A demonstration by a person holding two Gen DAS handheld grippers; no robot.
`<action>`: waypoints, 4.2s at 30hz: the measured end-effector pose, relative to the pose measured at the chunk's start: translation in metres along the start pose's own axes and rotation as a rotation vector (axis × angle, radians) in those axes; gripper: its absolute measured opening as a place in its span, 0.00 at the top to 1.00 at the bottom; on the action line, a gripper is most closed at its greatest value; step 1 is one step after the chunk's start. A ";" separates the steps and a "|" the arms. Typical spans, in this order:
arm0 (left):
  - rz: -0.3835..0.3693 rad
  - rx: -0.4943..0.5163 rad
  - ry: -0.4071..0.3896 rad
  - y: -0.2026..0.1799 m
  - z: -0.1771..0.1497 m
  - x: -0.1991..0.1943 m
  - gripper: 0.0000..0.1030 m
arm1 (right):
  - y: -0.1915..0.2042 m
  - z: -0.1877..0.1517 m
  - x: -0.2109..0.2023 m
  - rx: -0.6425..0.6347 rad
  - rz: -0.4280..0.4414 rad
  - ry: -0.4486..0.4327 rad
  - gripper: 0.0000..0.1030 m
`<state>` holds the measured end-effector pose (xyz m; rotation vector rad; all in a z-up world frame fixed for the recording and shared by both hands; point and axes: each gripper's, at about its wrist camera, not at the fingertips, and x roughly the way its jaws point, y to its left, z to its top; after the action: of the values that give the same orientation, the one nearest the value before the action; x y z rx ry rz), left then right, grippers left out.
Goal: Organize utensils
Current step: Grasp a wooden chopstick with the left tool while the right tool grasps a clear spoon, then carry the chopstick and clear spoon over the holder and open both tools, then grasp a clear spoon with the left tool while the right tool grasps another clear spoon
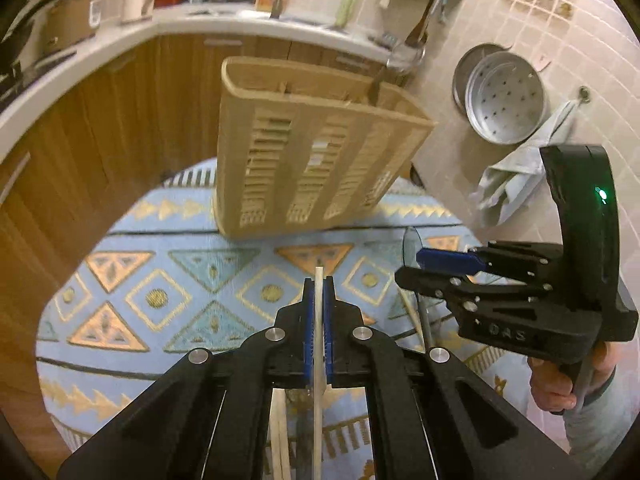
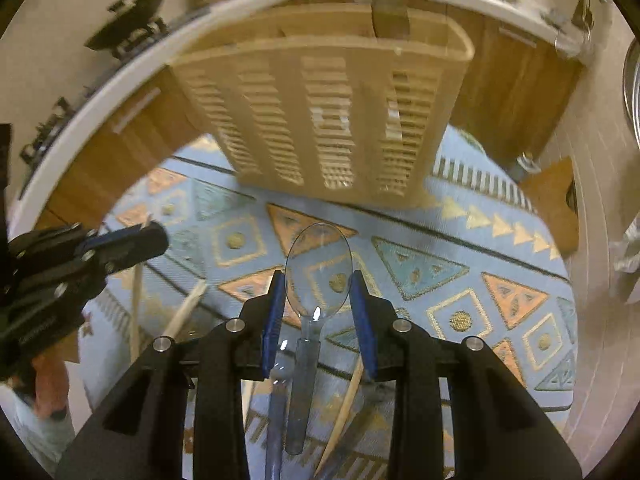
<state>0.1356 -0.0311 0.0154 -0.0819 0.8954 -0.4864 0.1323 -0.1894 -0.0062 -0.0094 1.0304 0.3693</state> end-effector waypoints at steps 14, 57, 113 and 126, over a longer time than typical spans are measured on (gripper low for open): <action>-0.015 0.049 -0.313 -0.027 0.035 -0.083 0.98 | 0.001 0.020 -0.106 -0.038 0.077 -0.276 0.71; 0.229 -0.042 -0.745 -0.001 0.124 -0.044 0.71 | -0.050 0.101 -0.060 0.095 -0.251 -0.682 0.67; 0.032 0.182 0.369 -0.010 -0.069 0.045 0.70 | -0.064 -0.054 0.012 0.237 -0.018 0.268 0.58; 0.144 0.217 0.338 -0.028 -0.057 0.067 0.54 | -0.078 -0.057 0.010 0.261 -0.012 0.264 0.58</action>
<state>0.1171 -0.0784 -0.0618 0.2689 1.1637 -0.4668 0.1134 -0.2697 -0.0569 0.1736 1.3338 0.2232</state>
